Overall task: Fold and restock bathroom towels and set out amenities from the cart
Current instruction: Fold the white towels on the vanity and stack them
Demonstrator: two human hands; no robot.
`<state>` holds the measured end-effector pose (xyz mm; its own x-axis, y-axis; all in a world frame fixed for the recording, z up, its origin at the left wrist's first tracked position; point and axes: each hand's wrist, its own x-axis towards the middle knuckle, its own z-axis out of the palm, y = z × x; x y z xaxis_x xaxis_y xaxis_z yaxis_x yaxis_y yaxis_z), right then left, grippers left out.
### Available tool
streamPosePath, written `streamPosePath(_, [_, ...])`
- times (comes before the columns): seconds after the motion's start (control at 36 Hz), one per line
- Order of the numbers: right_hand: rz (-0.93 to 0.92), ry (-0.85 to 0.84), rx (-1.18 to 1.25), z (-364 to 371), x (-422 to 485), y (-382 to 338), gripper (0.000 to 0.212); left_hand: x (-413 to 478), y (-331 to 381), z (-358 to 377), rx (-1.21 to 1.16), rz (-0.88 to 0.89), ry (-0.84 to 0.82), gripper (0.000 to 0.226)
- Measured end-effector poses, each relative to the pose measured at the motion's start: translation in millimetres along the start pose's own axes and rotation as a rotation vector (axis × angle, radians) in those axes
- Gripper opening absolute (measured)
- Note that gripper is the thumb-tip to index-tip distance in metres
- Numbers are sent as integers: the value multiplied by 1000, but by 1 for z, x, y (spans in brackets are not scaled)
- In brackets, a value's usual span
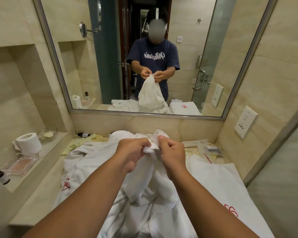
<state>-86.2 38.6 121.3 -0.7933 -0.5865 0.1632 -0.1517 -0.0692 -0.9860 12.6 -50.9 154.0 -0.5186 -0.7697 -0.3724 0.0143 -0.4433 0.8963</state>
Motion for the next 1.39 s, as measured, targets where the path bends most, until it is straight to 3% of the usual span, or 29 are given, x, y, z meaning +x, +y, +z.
streamPosePath(0.17, [-223,-101,-141,1,-8,-1,31,-4,2,3,-9,17,-40,8])
streamPosePath(0.39, [-262,-247,-159,-6,-4,5,17,-5,11,-3,-108,-30,-85,9])
streamPosePath(0.47, [-197,-306,-153,-7,-4,3,28,-8,13,-1,-117,-49,-89,13])
streamPosePath(0.53, [-194,-276,-162,-6,-4,1,35,-12,14,1,-107,-58,-121,15])
streamPosePath(0.64, [-224,-187,-183,-4,-6,-3,25,-18,15,6,-92,-30,-162,24])
streamPosePath(0.78, [-210,-191,-165,-2,-8,-7,21,-17,16,10,-86,-20,-195,8])
streamPosePath(0.97, [-215,-138,-213,0,-3,-5,10,-10,16,13,-11,14,-173,11])
streamPosePath(1.06, [-221,-114,-227,0,1,-3,15,-9,16,11,34,45,-224,9])
streamPosePath(1.14, [-175,-58,-165,-3,10,-2,14,-5,17,8,106,65,-238,9])
streamPosePath(1.19, [-103,-40,-72,-7,18,-5,18,4,18,3,176,77,-156,12])
streamPosePath(1.28, [31,-71,56,-15,29,-13,23,18,21,-7,507,219,-10,12])
streamPosePath(1.39, [158,-218,244,-26,36,-38,27,20,27,-12,867,326,-148,28])
